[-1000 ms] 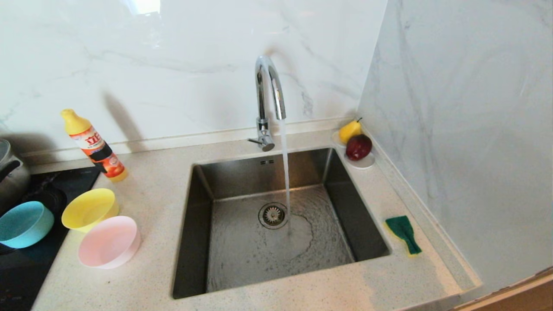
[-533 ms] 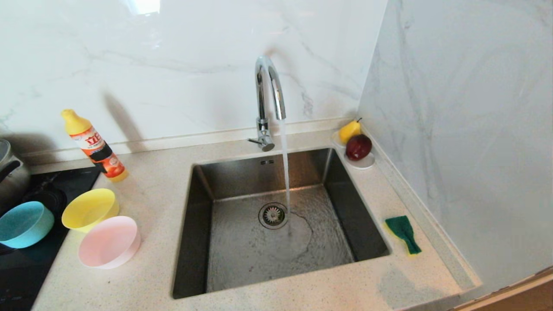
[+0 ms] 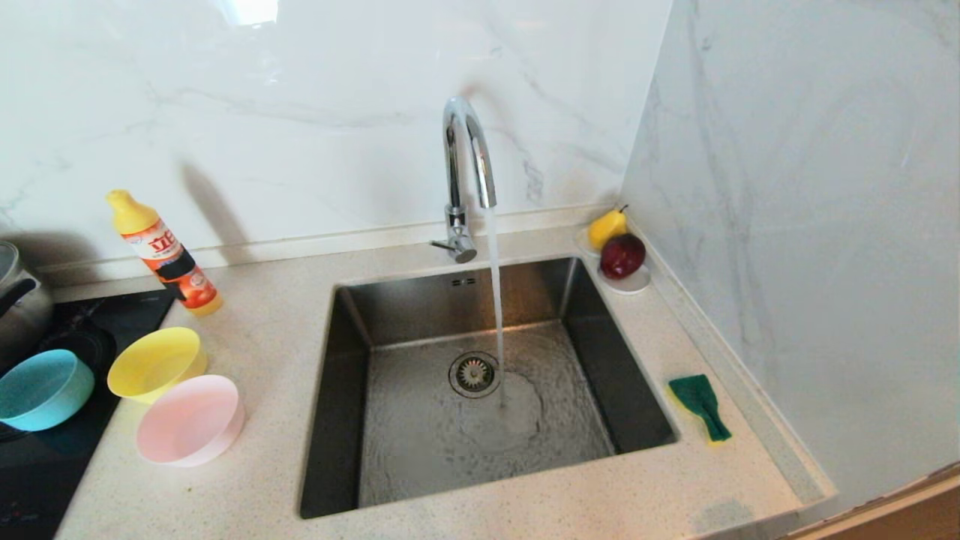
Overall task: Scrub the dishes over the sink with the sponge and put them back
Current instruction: Turn off the faucet
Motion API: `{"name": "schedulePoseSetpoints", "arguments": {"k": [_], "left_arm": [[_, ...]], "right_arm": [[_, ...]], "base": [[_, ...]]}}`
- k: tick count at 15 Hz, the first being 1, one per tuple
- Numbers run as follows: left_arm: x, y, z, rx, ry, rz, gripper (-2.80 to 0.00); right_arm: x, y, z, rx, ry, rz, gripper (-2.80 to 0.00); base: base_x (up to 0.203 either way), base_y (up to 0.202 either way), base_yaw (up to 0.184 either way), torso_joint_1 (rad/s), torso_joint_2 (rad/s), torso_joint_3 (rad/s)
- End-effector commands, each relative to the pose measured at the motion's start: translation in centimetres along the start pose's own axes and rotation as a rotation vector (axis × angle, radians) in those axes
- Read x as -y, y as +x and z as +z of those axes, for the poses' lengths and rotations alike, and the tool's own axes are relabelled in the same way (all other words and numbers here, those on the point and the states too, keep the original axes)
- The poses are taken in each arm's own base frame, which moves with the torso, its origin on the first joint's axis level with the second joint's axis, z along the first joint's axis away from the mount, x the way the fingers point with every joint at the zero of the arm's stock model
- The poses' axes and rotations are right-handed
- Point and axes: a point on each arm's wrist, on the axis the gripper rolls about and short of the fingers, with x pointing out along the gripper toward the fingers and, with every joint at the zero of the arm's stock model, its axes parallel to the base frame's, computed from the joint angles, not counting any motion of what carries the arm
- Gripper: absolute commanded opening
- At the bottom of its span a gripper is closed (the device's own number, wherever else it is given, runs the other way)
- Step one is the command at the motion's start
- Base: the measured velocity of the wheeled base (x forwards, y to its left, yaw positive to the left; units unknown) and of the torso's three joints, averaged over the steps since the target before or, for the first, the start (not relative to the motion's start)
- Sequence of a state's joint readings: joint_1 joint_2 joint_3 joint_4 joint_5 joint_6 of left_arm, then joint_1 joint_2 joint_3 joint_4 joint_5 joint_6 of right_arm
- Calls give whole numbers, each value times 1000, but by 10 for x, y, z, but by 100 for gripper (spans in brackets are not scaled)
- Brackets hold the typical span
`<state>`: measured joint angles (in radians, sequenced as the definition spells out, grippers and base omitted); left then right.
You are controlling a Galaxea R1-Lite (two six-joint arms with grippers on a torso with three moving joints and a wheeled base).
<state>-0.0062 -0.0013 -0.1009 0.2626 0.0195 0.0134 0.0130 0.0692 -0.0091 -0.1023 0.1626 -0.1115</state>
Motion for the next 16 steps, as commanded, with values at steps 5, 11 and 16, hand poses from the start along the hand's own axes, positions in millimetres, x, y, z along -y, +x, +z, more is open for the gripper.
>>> {"name": "schedulePoseSetpoints", "arguments": {"k": [5,11,16], "left_arm": [[0,0,0,-1,0,0,-280],[0,0,0,-1,0,0,-280],[0,0,0,-1,0,0,-280]], "right_arm": [[1,-6,-10,-11,0,-161,-280],[0,-7,-15,-90,53,-136,-280],[0,-7,-15,-89,53,-137,-280]], "base": [[0,0,0,0,0,0],[0,0,0,0,0,0],[0,0,0,0,0,0]]}}
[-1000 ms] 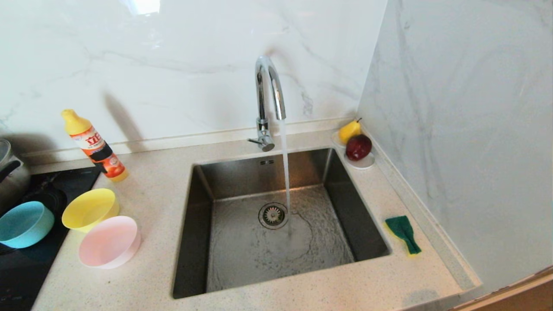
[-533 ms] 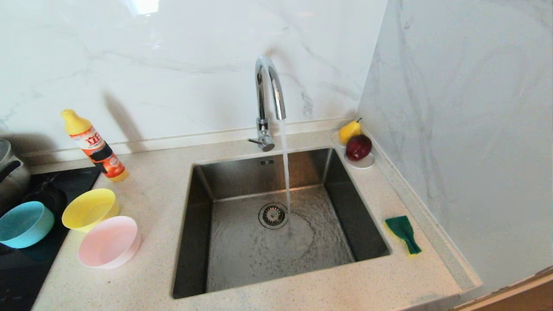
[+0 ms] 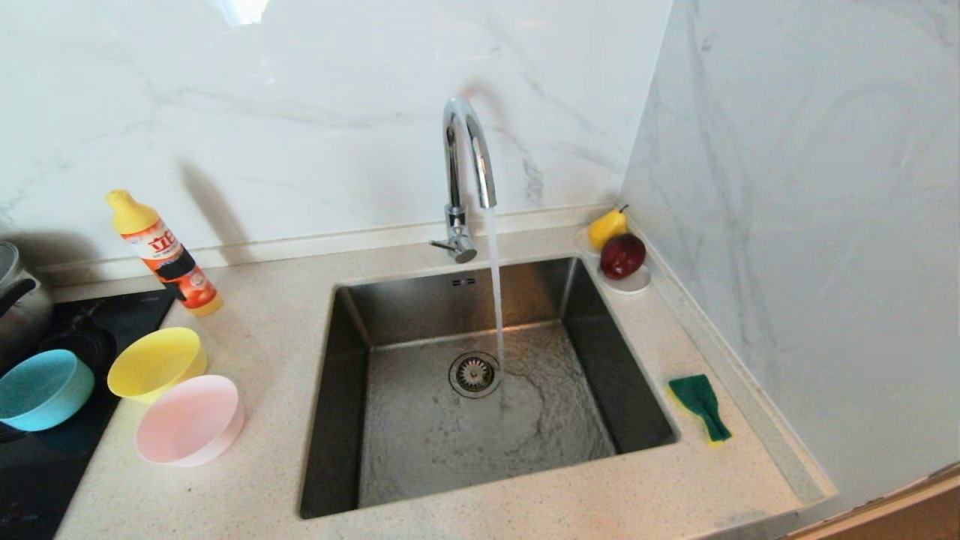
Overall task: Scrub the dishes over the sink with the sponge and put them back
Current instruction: Turn off the faucet
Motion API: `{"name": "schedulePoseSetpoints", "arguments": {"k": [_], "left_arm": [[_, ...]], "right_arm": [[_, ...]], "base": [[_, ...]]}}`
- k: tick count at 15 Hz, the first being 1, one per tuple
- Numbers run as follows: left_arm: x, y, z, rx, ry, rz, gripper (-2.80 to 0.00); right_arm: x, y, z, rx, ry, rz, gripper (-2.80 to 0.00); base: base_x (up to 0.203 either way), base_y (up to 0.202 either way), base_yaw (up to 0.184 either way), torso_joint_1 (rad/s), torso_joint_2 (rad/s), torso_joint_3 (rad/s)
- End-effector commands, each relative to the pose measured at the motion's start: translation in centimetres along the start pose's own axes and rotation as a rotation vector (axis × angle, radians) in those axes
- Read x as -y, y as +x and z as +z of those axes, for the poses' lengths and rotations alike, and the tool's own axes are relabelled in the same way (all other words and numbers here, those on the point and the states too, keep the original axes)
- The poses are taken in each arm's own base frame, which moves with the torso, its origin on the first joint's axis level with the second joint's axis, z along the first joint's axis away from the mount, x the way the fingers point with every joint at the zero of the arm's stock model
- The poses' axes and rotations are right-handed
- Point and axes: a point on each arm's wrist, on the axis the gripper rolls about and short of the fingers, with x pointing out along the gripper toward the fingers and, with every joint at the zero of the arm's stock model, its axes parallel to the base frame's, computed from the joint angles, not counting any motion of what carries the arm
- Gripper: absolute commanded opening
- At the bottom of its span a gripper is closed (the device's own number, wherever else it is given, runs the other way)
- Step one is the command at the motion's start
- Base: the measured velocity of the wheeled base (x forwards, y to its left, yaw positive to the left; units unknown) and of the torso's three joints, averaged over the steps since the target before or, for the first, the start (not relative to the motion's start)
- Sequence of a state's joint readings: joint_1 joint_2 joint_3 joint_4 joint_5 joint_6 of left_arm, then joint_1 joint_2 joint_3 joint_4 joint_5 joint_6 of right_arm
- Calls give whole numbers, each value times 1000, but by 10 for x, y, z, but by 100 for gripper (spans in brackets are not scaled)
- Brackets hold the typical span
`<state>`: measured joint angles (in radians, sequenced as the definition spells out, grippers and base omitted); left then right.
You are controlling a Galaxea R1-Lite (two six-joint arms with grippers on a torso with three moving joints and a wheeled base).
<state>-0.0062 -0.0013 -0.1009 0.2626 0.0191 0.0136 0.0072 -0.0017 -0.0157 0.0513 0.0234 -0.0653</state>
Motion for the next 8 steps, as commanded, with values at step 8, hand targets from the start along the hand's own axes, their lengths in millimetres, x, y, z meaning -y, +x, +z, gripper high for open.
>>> {"name": "schedulePoseSetpoints", "arguments": {"k": [8], "left_arm": [[0,0,0,-2,5,-4,-280]], "right_arm": [[0,0,0,0,-1,2,-280]], "base": [[0,0,0,0,0,0]]}}
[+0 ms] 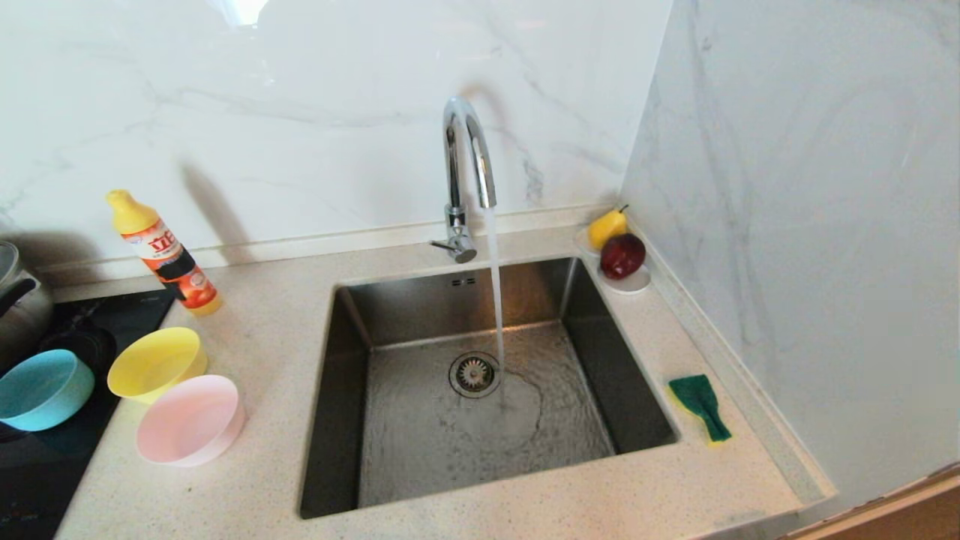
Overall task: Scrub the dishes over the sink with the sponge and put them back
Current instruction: Turn off the faucet
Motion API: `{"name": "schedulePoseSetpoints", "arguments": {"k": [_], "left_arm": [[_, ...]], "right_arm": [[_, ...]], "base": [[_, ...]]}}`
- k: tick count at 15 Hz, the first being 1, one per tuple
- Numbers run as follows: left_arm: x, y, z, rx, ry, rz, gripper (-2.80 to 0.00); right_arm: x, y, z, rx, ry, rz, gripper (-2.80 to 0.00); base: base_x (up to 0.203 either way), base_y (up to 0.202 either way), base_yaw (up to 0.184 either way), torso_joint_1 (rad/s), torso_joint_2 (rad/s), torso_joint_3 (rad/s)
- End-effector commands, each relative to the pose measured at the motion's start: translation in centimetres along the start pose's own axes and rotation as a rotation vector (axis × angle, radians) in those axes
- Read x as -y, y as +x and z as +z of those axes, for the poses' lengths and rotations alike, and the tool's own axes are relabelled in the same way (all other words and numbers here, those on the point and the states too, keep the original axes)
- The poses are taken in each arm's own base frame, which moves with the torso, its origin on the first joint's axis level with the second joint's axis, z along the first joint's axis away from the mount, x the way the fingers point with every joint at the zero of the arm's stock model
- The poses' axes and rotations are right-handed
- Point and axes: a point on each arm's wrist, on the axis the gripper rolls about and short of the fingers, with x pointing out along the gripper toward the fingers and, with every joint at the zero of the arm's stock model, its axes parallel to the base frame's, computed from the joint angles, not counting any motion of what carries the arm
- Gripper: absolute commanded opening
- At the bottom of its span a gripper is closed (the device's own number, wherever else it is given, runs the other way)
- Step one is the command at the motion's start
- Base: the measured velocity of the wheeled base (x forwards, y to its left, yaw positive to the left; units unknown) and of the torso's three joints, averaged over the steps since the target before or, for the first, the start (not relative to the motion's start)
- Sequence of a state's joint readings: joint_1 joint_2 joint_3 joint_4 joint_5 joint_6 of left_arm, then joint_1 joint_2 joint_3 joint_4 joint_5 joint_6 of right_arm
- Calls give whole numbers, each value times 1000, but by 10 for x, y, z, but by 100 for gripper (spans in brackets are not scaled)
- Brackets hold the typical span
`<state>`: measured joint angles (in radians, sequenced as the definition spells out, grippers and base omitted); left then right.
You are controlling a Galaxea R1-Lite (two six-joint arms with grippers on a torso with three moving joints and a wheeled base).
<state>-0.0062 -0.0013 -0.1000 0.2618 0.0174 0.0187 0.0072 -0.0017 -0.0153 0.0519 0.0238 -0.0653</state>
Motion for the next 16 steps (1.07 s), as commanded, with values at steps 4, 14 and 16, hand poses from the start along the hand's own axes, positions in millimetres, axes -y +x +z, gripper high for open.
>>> {"name": "schedulePoseSetpoints", "arguments": {"k": [4,14,16], "left_arm": [[0,0,0,-1,-6,3,-280],[2,38,203,3,-70,-229,-280],[5,91,229,-116,-123,-318,-280]], "right_arm": [[0,0,0,1,-1,1,-280],[0,0,0,0,-1,1,-280],[0,0,0,2,-1,0,-280]], "base": [[0,0,0,0,0,0],[0,0,0,0,0,0],[0,0,0,0,0,0]]}}
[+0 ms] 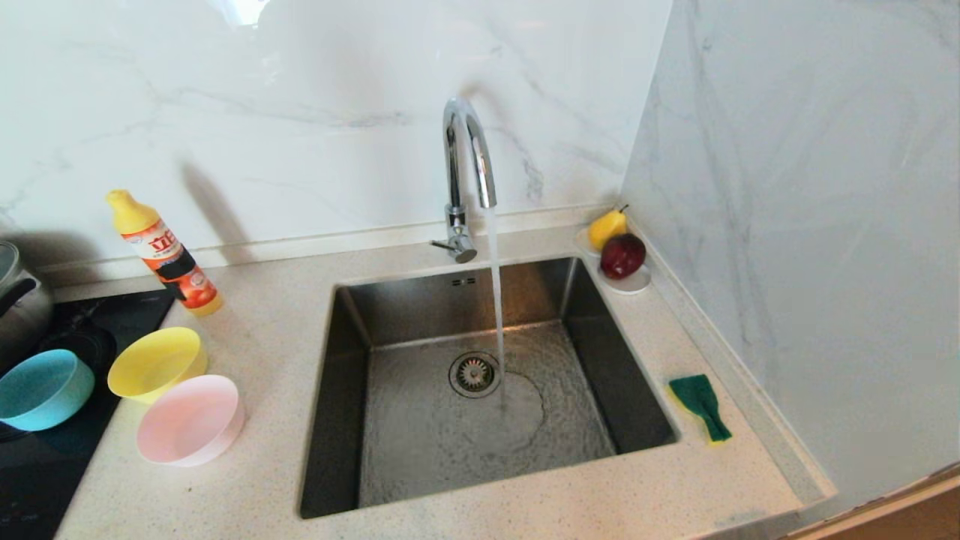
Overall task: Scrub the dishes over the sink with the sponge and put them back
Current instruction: Turn off the faucet
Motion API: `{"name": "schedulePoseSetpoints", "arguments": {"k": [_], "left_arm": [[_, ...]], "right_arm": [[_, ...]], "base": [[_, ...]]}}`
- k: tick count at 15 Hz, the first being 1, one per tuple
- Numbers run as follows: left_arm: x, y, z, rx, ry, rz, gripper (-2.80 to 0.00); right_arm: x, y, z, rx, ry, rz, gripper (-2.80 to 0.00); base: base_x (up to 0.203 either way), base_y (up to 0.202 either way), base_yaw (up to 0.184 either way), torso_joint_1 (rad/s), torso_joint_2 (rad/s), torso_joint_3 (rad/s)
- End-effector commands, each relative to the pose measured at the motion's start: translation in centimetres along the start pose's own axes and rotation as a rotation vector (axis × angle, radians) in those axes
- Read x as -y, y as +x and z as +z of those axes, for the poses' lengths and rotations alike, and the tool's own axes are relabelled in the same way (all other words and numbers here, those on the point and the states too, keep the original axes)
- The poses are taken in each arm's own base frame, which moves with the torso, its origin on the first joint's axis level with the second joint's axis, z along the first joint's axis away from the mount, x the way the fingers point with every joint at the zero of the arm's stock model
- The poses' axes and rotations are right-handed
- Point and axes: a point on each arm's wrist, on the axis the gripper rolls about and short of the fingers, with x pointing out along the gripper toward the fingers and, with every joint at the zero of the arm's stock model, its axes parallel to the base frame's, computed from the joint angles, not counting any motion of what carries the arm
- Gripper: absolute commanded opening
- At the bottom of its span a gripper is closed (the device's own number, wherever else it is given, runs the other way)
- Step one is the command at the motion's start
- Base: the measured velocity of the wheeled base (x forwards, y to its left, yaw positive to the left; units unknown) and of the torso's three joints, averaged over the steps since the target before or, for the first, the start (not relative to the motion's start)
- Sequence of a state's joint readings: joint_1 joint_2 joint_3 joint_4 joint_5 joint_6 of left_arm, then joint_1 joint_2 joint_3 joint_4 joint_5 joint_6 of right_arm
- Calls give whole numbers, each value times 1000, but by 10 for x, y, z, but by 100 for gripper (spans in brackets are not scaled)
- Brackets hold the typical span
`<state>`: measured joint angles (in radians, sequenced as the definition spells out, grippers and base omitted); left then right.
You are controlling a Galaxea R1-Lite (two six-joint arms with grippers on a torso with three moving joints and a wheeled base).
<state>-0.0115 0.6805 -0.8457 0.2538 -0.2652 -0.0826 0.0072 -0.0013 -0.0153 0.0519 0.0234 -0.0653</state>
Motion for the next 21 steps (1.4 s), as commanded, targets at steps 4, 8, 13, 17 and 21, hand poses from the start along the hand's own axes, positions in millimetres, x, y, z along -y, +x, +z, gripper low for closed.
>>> {"name": "schedulePoseSetpoints", "arguments": {"k": [4,8,13,17,21], "left_arm": [[-33,179,23,-366,-202,-161,-280],[-22,274,15,-464,-310,-287,-280],[0,325,-20,-584,-348,-345,-280],[2,353,-44,-592,-386,-343,-280],[4,372,-49,-557,-455,-339,-280]], "right_arm": [[0,0,0,2,-1,0,-280],[0,0,0,1,-1,1,-280],[0,0,0,2,-1,0,-280],[0,0,0,0,-1,2,-280],[0,0,0,1,-1,1,-280]], "base": [[0,0,0,0,0,0],[0,0,0,0,0,0],[0,0,0,0,0,0],[0,0,0,0,0,0],[0,0,0,0,0,0]]}}
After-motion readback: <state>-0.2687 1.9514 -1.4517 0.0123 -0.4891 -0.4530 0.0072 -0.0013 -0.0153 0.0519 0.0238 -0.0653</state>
